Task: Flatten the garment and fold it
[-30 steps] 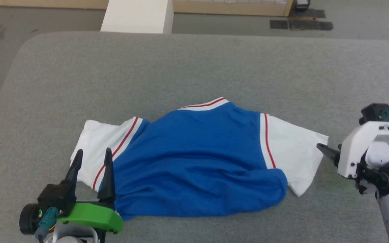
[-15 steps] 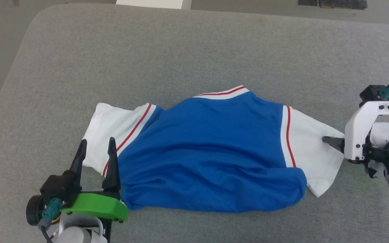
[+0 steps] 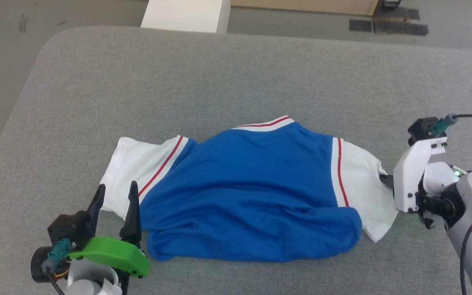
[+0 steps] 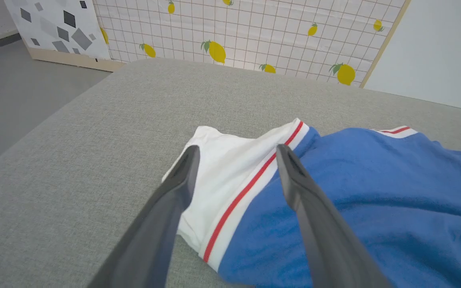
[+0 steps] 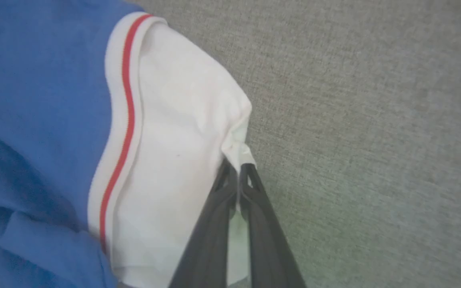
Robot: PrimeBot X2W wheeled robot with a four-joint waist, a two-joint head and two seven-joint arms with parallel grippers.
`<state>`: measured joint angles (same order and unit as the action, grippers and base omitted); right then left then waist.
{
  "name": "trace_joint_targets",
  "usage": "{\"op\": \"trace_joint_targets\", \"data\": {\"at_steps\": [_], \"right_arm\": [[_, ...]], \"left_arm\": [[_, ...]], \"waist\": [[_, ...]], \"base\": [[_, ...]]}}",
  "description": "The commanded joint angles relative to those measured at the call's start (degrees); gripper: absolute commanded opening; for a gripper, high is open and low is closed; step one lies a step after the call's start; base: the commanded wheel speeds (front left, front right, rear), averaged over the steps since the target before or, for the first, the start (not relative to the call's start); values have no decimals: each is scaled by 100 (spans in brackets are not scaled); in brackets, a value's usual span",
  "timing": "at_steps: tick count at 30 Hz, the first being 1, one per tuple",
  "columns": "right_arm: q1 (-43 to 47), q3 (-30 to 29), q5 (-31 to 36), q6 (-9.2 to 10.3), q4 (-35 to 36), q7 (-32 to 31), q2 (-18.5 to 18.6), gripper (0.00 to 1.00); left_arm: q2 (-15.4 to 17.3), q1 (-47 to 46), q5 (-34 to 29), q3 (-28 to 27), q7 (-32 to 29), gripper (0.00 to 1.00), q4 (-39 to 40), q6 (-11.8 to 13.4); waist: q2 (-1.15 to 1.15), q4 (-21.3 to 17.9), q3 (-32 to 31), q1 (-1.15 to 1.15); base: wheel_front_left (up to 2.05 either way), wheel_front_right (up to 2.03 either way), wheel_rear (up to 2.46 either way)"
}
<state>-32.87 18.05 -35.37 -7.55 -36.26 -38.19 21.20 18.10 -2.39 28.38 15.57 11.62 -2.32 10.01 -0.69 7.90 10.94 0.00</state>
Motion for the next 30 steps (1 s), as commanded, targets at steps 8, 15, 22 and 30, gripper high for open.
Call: {"op": "trace_joint_targets", "data": {"at_steps": [8,15,22,30], "right_arm": [[363,105,-66,6,573,116,415,0],[620,-36,-15,6,1123,59,483,0],[678,-200,97,6,1599,-72,341,0],[605,-241,208,6,1927,-138,112,0]], "left_arm": [[611,-656,548,-209,-940,100,-512,-535],[1214,-1558,968,-138,-2368,100,-1334,-1077],[1408,-2642,1257,80,-3549,100,-2280,-1460],[1498,-3425,1523,295,-4617,100,-3076,-1609]], "waist": [[69,-428,-376,0],[69,-805,-296,0],[69,-1176,120,0],[69,-1507,654,0]], "base": [[0,0,0],[0,0,0],[0,0,0],[0,0,0]]}}
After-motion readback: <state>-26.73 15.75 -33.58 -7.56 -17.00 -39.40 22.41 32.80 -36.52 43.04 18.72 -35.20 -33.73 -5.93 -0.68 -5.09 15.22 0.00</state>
